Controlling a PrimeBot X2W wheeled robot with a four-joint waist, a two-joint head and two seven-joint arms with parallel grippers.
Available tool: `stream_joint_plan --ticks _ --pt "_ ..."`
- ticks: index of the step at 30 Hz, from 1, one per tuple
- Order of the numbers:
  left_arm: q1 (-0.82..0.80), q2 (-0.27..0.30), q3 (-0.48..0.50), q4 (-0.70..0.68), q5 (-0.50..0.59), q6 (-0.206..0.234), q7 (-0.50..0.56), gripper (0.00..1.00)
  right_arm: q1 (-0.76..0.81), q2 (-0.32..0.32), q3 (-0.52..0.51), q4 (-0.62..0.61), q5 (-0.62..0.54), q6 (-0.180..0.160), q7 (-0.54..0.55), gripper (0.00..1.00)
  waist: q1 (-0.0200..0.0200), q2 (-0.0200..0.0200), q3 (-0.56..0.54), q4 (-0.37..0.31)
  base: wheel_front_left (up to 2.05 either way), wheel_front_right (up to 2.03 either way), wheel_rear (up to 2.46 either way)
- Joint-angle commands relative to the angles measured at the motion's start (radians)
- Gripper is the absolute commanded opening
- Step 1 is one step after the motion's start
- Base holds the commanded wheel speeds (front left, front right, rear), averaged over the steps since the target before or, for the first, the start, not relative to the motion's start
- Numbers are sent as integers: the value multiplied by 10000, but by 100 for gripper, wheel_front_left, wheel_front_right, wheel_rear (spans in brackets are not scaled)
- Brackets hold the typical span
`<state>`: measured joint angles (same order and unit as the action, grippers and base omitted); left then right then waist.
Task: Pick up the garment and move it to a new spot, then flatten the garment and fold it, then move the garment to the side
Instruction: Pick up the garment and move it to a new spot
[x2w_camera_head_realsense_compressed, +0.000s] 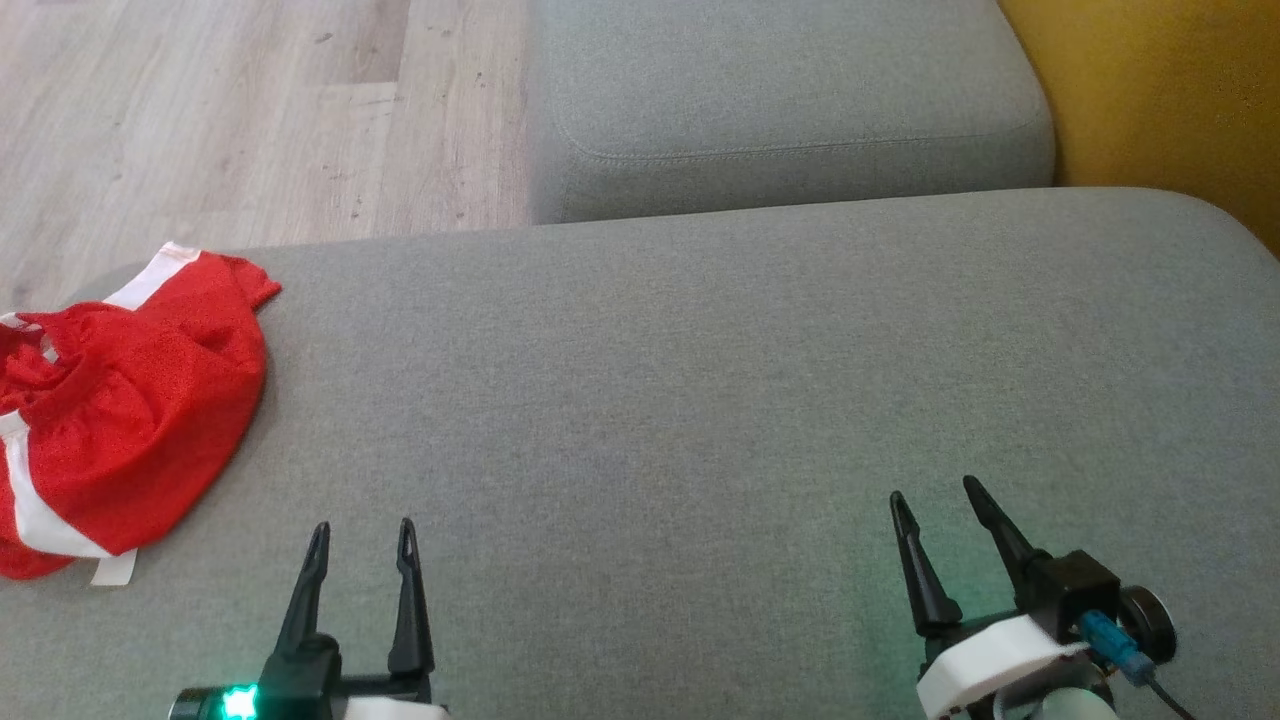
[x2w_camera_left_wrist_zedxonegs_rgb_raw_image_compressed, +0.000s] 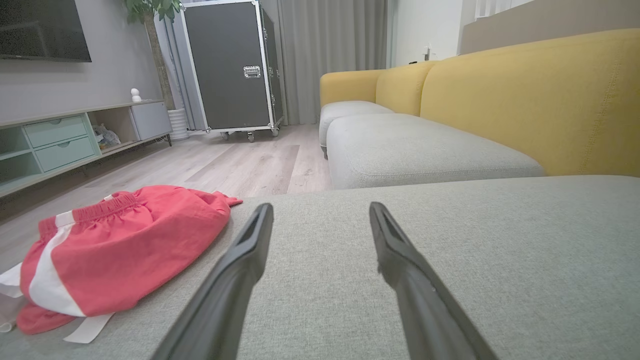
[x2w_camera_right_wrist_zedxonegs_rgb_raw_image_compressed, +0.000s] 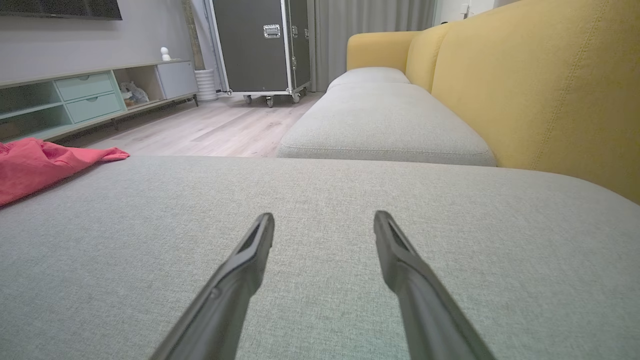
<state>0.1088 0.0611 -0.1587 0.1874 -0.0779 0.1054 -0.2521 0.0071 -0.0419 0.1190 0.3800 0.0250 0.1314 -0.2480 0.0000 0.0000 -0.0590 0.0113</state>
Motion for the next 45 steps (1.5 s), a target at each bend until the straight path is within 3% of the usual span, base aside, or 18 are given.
stream_joint_plan --ticks 1,8,15,37,45 --pt "-308 -30 389 -272 56 -5 -97 100 -596 -83 241 -261 -13 -7 -137 100 0 0 6 18 0 0 0" --pt "-323 -58 431 -214 53 -61 -97 100 -549 -83 183 -250 -23 -7 -137 100 0 0 -8 156 0 0 0" --pt "-312 -79 470 -223 84 -59 -97 100 -467 -83 181 -250 -33 -7 -137 100 0 0 -52 744 0 0 0" --pt "42 12 1142 -394 305 -42 -97 100 -202 -83 469 -268 194 -7 -138 100 0 0 -17 4502 0 0 0" --pt "13 -1 1740 -842 185 186 -97 100 -450 -83 520 -235 -334 -7 -138 100 0 0 867 4920 0 0 0"
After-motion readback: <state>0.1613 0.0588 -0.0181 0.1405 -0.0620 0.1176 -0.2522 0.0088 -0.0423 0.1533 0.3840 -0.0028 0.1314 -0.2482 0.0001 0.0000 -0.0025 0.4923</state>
